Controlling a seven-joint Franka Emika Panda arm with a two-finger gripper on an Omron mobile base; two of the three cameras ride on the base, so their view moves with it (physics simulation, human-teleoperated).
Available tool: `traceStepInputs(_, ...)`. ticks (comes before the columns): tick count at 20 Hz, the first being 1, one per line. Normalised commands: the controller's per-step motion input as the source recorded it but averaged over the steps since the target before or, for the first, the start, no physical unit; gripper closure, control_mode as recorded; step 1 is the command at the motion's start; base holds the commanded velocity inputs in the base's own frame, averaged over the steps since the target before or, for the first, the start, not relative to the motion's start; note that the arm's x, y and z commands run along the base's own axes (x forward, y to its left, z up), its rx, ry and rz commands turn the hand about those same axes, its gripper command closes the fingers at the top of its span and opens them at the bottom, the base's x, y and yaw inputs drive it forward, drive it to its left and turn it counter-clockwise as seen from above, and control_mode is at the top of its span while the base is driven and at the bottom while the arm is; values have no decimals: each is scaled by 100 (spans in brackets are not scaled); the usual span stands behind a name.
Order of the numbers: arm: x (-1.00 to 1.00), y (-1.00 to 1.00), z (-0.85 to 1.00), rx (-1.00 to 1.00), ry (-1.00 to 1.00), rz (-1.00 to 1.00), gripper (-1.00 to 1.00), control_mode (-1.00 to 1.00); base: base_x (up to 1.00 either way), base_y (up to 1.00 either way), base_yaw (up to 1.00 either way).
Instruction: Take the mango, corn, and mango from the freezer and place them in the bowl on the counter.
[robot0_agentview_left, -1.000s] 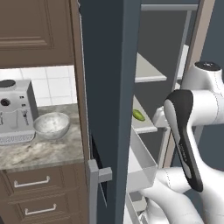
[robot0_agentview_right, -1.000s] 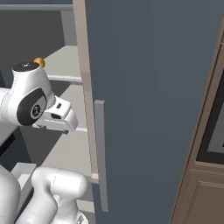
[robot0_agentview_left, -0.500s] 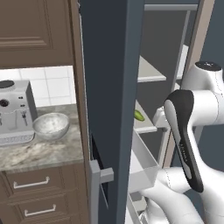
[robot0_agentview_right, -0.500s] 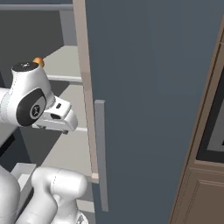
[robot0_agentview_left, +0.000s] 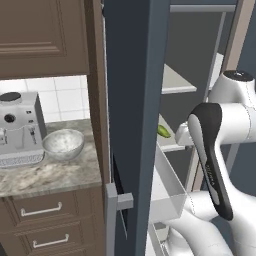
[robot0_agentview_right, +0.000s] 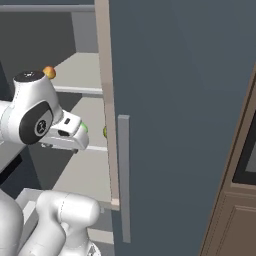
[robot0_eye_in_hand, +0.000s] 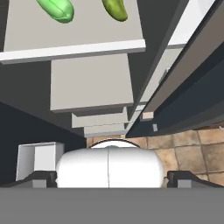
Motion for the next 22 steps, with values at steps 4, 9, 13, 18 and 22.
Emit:
traceStepInputs(4, 0, 0, 0, 0, 0, 0, -100, 100, 4, 63, 0)
traceStepInputs(9, 0, 0, 0, 0, 0, 0, -100, 100, 6, 51, 0)
traceStepInputs(13, 0, 0, 0, 0, 0, 0, -100, 100, 0, 16, 0)
traceStepInputs(18, 0, 0, 0, 0, 0, 0, -100, 100, 0, 0, 0)
traceStepInputs(22, 0, 0, 0, 0, 0, 0, -100, 100, 0, 0, 0)
